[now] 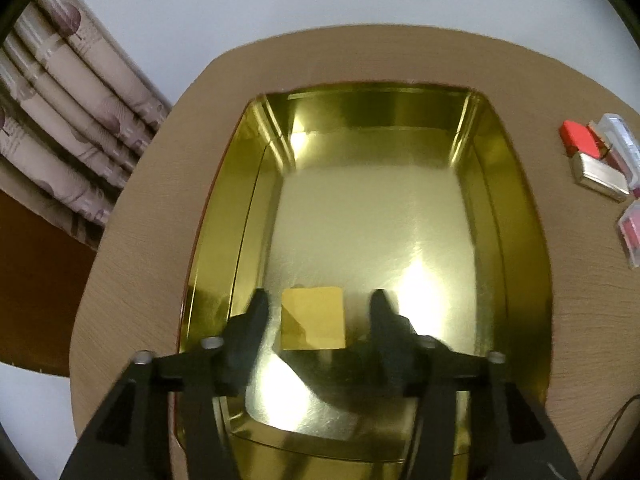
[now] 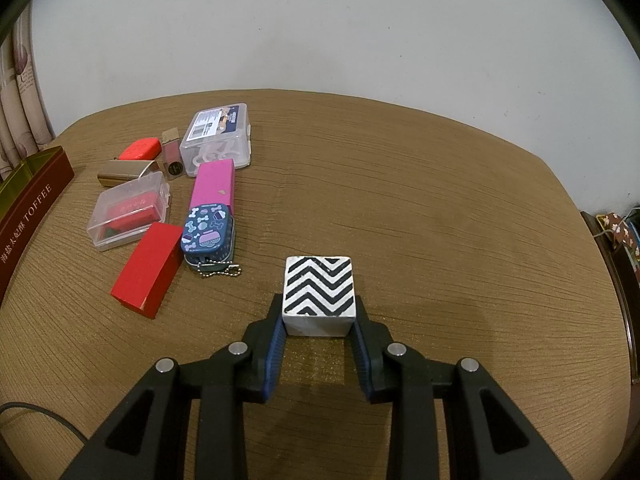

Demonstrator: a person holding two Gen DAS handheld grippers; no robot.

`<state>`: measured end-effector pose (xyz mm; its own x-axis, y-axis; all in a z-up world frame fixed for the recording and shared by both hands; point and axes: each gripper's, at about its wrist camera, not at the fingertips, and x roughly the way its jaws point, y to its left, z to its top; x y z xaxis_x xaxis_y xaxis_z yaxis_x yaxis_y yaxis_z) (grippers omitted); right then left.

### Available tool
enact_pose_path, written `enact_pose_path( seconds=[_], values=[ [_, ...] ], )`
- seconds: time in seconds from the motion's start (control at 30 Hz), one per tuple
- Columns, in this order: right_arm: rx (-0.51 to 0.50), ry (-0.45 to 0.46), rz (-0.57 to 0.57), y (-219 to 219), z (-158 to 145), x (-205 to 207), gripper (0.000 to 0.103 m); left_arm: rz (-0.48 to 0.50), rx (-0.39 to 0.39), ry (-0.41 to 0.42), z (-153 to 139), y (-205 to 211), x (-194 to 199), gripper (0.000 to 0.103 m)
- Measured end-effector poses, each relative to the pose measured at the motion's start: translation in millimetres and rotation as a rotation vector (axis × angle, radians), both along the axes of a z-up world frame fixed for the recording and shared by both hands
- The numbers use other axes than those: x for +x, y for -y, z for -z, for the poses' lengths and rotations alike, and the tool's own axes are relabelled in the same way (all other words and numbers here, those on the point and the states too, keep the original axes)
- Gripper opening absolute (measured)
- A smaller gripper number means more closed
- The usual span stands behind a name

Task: Organize rigid objects
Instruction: 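Carry the yellow cube into the gold tin and open the left gripper, then withdraw the left gripper while the right gripper carries the zigzag cube toward the tin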

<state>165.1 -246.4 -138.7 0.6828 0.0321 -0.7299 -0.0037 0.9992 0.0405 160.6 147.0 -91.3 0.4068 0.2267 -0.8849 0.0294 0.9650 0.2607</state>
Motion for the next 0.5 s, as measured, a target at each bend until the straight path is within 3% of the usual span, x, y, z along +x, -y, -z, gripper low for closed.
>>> enact_pose_path(
  seconds=[0.3,0.5],
  values=[
    [-0.002,0.0,-0.003,-0.1,0.2,0.3,0.031,0.051,0.002,0.058,-22.2,16.3,-10.4,0.068],
    [-0.004,0.001,-0.005,0.2,0.3,0.2,0.031,0.067,0.036,0.146,-39.1,26.4,-33.7,0.071]
  ],
)
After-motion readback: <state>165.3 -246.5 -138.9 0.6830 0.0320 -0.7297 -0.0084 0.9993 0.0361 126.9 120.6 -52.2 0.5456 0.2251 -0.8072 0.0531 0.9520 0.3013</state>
